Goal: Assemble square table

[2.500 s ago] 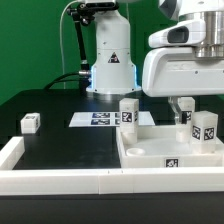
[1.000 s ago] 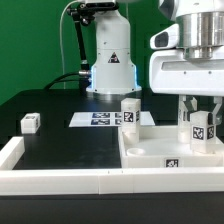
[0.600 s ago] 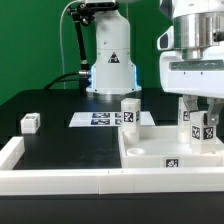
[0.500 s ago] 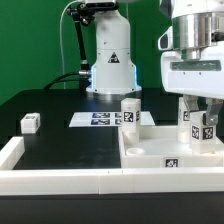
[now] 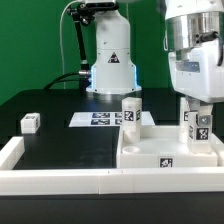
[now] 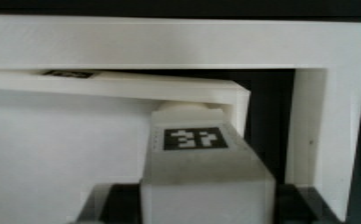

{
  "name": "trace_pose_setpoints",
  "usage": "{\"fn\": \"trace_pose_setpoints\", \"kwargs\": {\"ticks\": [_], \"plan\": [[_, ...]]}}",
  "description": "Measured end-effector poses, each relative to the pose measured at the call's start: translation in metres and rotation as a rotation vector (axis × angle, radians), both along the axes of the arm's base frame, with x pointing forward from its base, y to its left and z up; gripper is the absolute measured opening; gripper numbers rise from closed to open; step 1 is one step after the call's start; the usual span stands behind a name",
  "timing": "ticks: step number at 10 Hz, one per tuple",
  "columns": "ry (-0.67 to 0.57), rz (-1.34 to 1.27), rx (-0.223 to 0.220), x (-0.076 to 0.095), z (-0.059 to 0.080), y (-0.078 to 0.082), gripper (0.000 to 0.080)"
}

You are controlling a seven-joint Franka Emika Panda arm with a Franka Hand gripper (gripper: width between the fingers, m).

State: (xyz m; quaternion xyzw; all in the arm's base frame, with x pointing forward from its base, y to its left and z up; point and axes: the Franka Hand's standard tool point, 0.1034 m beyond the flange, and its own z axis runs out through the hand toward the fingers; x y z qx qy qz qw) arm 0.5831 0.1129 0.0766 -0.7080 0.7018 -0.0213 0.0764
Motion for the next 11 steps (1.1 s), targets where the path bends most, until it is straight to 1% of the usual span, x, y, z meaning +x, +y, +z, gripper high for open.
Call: {"fn": "trace_pose_setpoints", "kwargs": {"ticks": [1, 2, 3, 4, 5, 6, 8, 11], "plan": [[-0.002, 0.021, -0.003, 0.0000, 0.0000, -0.0001, 0.0376], [-0.003, 0.052, -0.008, -0.0002, -0.0001, 0.0001, 0.0511], [-0.003, 0.075, -0.010, -0.0007, -0.0003, 0.0009, 0.0620], [-0.010, 0.172, -0.027, -0.0006, -0.0002, 0.0010, 0.0640], [-0.019, 0.302, -0.049, -0.0006, -0.0001, 0.0015, 0.0640], [-0.026, 0.395, -0.061, -0.0005, 0.0002, 0.0023, 0.0648], [-0.050, 0.659, -0.099, 0.0011, 0.0004, -0.0030, 0.0649], [-0.068, 0.942, -0.137, -0.0002, -0.0007, -0.0022, 0.0649]]}}
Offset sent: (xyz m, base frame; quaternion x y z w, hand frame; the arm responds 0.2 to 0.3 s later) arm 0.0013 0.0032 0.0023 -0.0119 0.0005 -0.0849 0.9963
